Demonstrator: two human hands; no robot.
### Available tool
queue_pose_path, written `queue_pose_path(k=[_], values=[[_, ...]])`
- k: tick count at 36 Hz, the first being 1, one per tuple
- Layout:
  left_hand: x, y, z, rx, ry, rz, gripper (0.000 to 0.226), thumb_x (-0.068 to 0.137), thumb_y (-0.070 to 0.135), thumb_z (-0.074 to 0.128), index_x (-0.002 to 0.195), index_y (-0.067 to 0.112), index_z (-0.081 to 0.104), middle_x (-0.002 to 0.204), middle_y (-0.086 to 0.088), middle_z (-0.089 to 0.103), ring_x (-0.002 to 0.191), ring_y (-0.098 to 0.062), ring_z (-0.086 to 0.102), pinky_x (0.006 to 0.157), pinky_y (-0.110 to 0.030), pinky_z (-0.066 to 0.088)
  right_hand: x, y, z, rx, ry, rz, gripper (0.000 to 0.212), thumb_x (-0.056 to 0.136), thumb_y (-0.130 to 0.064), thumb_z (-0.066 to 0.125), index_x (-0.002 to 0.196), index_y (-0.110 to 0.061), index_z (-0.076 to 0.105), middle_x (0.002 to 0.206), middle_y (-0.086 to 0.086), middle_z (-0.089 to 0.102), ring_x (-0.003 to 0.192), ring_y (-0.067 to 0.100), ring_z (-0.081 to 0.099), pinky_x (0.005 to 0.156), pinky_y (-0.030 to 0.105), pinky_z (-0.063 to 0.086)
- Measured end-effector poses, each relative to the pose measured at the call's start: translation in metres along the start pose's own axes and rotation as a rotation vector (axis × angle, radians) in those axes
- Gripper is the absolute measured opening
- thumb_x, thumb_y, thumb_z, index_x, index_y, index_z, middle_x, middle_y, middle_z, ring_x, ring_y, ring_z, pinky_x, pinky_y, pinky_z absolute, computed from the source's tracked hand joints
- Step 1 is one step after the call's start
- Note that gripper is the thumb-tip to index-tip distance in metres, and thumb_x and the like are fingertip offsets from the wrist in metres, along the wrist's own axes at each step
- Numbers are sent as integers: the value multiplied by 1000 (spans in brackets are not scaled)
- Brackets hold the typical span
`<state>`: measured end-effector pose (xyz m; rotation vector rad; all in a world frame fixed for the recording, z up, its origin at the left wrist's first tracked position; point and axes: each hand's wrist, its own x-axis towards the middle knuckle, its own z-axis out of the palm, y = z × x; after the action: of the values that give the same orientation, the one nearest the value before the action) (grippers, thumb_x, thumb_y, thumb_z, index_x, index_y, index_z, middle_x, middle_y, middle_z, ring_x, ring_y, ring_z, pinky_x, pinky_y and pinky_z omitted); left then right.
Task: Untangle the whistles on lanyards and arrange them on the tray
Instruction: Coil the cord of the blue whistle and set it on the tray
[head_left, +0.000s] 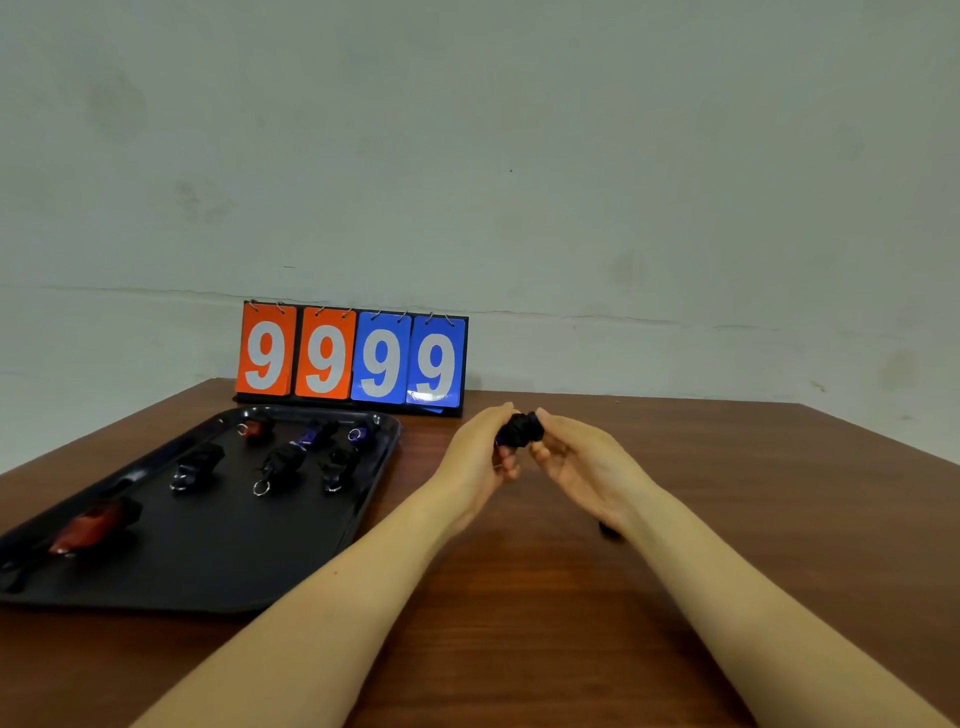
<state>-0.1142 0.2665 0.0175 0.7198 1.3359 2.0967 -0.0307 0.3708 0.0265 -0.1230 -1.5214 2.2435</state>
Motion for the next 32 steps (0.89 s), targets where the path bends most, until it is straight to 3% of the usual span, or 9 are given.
queue_pose_path(k=[5, 9, 13, 18, 32], values=[[-3, 3, 0, 13, -74, 38, 21, 92, 30, 61, 95, 10, 60, 64, 3, 52, 54, -8, 40, 53, -22, 35, -1, 2, 4, -51, -6, -125, 16, 94, -9, 54, 96, -1, 67, 81, 7, 63, 74, 13, 57, 70, 21, 54], [-3, 4, -2, -86, -47, -2, 22, 91, 29, 62, 98, 8, 60, 60, 3, 49, 53, -7, 40, 52, -21, 37, -1, 3, 5, -112, -12, -162, 21, 92, -9, 56, 106, 3, 67, 88, 11, 67, 81, 16, 62, 76, 26, 54], [-3, 3, -3, -132, -34, -34, 25, 90, 30, 62, 98, 7, 60, 61, 1, 44, 54, -8, 39, 54, -21, 38, -3, 4, 6, -208, 7, -191, 26, 93, -9, 56, 113, 5, 64, 88, 12, 67, 80, 16, 62, 73, 24, 53], [-4, 3, -2, -157, -44, -70, 24, 91, 30, 60, 98, 7, 58, 64, -2, 38, 53, -10, 37, 52, -22, 37, -5, 4, 8, -310, 81, -238, 19, 93, -6, 56, 105, 2, 68, 80, 11, 67, 72, 15, 61, 68, 23, 53], [-10, 5, 1, -194, -79, -120, 23, 94, 28, 52, 91, 6, 56, 60, -1, 44, 49, -8, 35, 45, -18, 35, -9, 2, 12, -317, 49, -225, 18, 94, 2, 50, 97, -2, 68, 75, 11, 64, 64, 13, 59, 64, 21, 52]])
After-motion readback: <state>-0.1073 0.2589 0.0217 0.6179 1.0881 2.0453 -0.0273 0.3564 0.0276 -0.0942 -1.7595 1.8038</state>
